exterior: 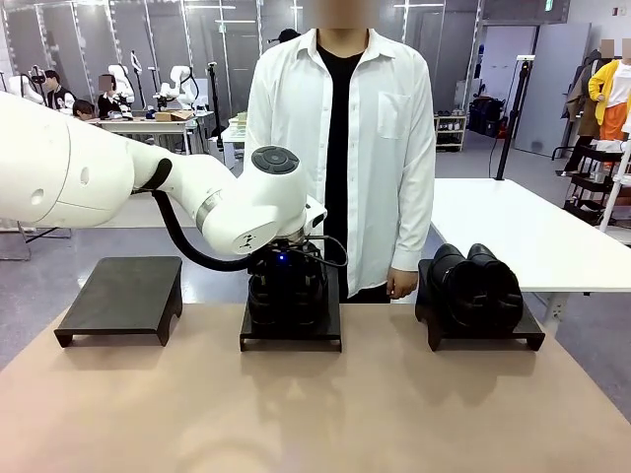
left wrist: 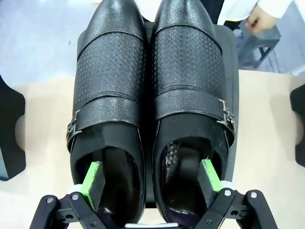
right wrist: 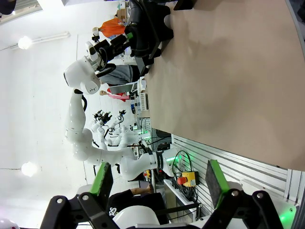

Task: Place the shoes on the stand as instructed by the person.
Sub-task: Pick up another pair of Shoes and place it on the Shoes Stand indicated by the person.

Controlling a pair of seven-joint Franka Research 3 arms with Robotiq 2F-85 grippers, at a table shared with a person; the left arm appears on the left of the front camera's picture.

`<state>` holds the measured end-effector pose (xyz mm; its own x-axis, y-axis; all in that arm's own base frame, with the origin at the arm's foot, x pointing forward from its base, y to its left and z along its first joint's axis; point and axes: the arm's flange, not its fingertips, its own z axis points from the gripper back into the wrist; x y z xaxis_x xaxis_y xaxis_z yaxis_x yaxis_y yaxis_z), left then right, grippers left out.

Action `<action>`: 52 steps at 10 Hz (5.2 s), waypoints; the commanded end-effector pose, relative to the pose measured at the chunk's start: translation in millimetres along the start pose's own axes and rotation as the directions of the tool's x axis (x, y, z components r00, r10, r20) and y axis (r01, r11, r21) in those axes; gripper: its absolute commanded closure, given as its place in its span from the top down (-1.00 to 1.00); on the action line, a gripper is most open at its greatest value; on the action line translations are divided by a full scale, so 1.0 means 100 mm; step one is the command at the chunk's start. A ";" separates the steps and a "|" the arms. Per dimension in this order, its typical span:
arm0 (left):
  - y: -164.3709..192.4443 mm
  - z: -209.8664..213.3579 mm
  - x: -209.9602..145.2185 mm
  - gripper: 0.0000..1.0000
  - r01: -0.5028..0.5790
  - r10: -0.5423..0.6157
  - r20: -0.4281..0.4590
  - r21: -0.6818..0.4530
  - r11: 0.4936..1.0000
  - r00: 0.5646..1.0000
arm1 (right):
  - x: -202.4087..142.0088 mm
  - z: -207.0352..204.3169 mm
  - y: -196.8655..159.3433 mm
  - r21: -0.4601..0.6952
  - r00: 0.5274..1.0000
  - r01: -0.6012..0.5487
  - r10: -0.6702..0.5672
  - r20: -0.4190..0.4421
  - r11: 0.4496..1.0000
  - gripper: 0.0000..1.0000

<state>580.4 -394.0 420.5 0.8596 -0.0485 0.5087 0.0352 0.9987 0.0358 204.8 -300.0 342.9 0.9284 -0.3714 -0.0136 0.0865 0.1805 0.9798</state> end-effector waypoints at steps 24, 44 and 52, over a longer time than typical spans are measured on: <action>3.88 1.92 -1.71 1.00 -0.418 0.223 -0.354 -0.782 0.462 0.908 | -0.04 -0.02 0.03 -0.005 1.000 0.006 -0.006 -0.007 1.000 1.00; 5.53 0.93 -3.38 1.00 -0.415 0.318 -0.347 -0.892 0.180 0.882 | -0.04 -0.02 0.03 -0.005 1.000 0.006 -0.006 -0.007 1.000 1.00; 5.53 0.93 -3.38 1.00 -0.415 0.318 -0.347 -0.892 0.180 0.882 | -0.04 -0.02 0.03 -0.005 1.000 0.006 -0.006 -0.007 1.000 1.00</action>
